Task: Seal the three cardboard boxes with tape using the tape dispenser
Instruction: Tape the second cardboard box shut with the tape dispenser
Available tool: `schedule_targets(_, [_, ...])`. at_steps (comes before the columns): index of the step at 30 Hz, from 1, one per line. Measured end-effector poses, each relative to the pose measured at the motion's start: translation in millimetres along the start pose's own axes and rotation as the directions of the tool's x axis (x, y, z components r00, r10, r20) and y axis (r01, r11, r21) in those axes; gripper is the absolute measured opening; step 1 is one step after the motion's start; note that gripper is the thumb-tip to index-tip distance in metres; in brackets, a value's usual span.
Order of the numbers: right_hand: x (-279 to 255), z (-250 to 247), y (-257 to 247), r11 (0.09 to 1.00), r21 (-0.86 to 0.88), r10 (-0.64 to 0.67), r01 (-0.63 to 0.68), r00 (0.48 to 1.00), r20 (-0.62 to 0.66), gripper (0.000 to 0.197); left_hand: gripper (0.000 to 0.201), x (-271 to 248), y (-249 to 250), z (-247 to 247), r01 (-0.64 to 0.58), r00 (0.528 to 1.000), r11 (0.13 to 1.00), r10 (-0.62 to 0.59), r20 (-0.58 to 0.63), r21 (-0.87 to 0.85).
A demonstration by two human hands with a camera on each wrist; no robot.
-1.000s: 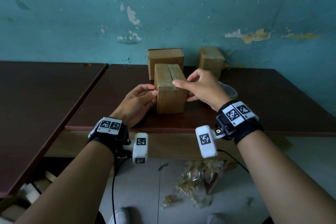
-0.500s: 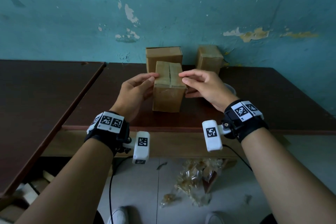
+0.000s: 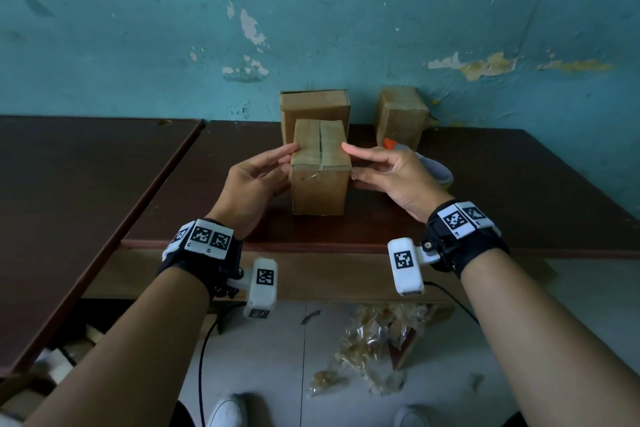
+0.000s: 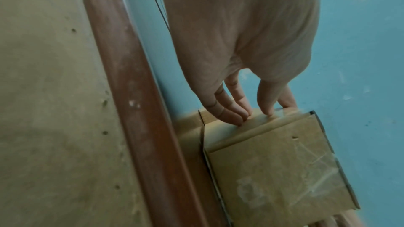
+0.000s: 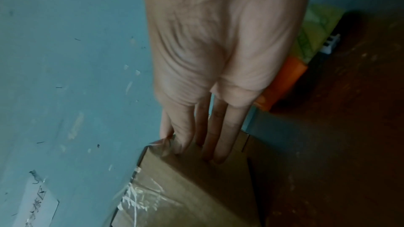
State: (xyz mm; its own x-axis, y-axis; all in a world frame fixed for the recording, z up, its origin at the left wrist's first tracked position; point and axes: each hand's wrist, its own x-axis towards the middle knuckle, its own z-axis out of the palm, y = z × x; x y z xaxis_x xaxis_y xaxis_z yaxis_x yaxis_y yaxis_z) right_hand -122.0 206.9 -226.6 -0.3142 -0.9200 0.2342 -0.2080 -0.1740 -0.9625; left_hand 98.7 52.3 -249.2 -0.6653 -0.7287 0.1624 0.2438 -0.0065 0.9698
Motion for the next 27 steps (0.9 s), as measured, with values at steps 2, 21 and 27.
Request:
schedule_targets(2, [1.3, -1.8, 0.3, 1.0, 0.003, -0.001, 0.001, 1.0, 0.017, 0.05, 0.041, -0.5, 1.2, -3.1, 0.002, 1.0, 1.0, -0.002, 0.022, 0.024])
schedule_targets(21, [0.7, -10.5, -3.7, 0.997, -0.073, -0.009, 0.011, 1.0, 0.015, 0.056, 0.053, -0.6, 6.6, -10.9, 0.008, 0.994, 0.998, -0.014, 0.113, 0.056])
schedule_targets(27, [1.3, -4.0, -1.9, 0.968, -0.229, -0.12, 0.105, 0.991, -0.052, 0.053, 0.047, -3.0, 8.2, -8.4, -0.069, 0.996, 0.987, 0.06, 0.065, 0.142])
